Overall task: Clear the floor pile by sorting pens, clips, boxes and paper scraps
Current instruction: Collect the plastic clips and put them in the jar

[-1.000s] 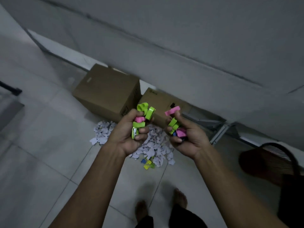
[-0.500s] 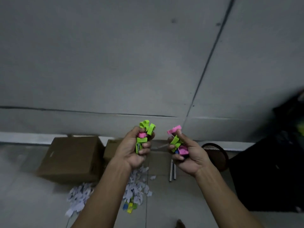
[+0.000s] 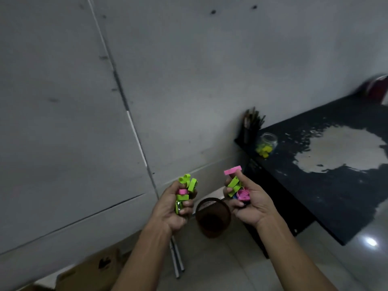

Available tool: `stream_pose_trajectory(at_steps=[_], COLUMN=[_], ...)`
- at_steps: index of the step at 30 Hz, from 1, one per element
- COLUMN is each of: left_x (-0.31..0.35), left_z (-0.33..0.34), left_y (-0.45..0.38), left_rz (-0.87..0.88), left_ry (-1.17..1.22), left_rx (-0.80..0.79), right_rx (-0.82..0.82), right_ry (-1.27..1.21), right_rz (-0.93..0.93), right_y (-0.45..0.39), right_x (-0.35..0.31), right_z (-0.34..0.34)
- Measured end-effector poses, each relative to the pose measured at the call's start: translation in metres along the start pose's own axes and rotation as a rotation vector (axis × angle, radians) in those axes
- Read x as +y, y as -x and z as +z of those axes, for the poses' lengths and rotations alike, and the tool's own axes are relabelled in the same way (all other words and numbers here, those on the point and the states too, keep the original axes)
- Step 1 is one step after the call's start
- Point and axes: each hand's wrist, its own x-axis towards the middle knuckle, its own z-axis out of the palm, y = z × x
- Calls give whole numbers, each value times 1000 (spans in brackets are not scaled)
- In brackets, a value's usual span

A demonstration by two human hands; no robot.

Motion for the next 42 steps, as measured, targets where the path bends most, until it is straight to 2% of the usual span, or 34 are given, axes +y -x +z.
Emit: stream_pose_trajectory(at_steps=[8, 17, 21, 27, 31, 36, 38, 42], left_x=[-28, -44, -41, -42, -44, -50, -55, -65], left_z=[133, 217, 245, 287, 300, 309, 313, 319], left_y=[-122, -238, -301, -389, -432, -456, -456, -452], left_rz=[-71, -109, -27, 122, 287, 546, 526, 427], left_ry=[-69, -224, -368, -618, -967, -1822, -2017, -2189], left_rx=[-44, 30, 143, 259, 238, 149, 90, 70], right_rx=[96, 165, 324, 466, 519, 563, 573, 579], right_ry=[-42, -95, -93, -74, -85, -122, -111, -83], right_rz=[-96, -103, -98, -82, -52, -27, -11, 4], right_y=[-10, -57, -93, -149, -176, -192, -197, -204], right_x=[-148, -251, -287, -334, -358, -380, -389, -402], right_z=[-67, -120, -135, -154, -167, -187, -192, -193])
